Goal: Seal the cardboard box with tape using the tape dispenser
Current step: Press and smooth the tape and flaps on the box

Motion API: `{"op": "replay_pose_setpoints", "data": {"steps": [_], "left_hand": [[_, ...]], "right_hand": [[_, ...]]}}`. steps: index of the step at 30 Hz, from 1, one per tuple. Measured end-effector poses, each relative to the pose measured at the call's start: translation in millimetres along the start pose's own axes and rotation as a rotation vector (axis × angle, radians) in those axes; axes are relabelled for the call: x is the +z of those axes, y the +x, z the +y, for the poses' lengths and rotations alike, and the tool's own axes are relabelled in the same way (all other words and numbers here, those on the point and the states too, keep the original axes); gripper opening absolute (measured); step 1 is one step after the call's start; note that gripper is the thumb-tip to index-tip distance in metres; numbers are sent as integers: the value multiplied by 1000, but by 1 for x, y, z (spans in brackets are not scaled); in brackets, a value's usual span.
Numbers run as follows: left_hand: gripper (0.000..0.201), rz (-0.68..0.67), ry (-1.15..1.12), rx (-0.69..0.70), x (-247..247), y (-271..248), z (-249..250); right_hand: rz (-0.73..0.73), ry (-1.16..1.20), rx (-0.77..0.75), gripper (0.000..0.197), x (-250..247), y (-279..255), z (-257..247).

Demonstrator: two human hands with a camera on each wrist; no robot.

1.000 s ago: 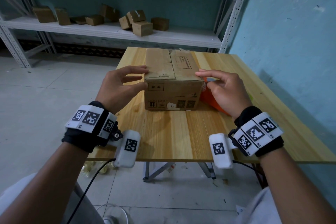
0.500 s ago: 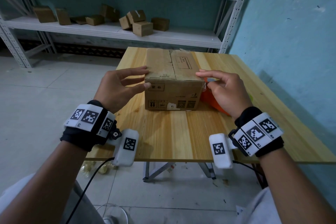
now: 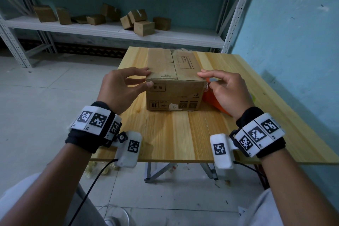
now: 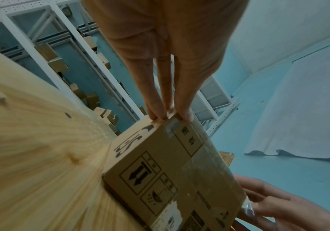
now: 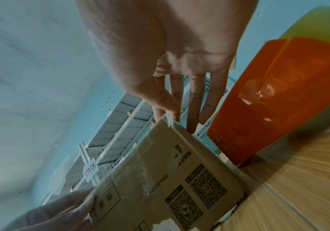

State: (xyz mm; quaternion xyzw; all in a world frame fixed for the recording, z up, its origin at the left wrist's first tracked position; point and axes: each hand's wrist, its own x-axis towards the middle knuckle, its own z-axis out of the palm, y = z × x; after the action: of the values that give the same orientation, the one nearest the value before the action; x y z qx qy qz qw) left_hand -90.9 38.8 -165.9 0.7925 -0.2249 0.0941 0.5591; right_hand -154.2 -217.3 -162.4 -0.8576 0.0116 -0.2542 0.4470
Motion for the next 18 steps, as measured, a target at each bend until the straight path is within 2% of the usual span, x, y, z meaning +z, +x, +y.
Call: {"op": "replay_pose_setpoints", "data": {"steps": [18], "left_hand": [[34,13,8,-20,0,1,0]], "right_hand": [[-7,19,15,40,1,1,1]]}}
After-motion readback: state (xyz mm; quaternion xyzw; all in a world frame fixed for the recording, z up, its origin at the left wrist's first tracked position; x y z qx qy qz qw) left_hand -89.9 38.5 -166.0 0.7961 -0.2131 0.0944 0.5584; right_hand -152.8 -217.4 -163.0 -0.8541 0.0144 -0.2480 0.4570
